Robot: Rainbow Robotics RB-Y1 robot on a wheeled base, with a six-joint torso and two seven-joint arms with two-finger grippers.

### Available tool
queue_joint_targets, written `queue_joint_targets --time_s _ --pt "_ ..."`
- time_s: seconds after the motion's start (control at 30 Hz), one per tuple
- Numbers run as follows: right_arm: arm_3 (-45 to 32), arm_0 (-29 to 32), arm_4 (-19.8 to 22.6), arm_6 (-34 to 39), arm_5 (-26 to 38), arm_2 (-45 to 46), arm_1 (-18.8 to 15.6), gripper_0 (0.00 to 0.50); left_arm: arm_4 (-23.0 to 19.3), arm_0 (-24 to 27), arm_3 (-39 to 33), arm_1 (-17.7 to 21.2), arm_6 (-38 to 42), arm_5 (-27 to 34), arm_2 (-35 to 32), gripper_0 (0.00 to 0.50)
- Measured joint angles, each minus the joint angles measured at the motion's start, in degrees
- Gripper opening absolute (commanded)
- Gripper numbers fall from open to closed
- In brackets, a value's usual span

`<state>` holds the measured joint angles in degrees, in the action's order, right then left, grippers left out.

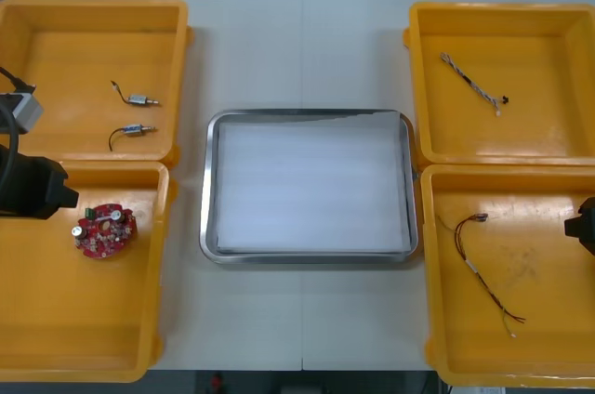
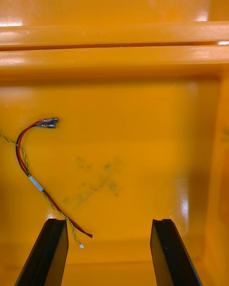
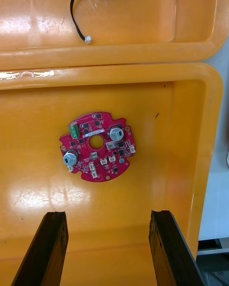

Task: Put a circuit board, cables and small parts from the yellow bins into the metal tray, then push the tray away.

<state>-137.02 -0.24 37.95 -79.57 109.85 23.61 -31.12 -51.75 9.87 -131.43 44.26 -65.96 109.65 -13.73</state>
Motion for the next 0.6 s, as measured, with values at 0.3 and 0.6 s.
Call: queue_joint_targets --time_s 0.3,0.6 --pt "0.0 0.0 0.0 0.0 0.0 0.0 0.0 0.5 0.0 0.0 0.0 0.0 0.0 0.0 0.0 0.5" --pt "0.0 0.0 0.0 0.0 0.0 0.0 0.0 0.5 0.0 0.0 0.0 0.0 0.0 0.0 0.0 0.5"
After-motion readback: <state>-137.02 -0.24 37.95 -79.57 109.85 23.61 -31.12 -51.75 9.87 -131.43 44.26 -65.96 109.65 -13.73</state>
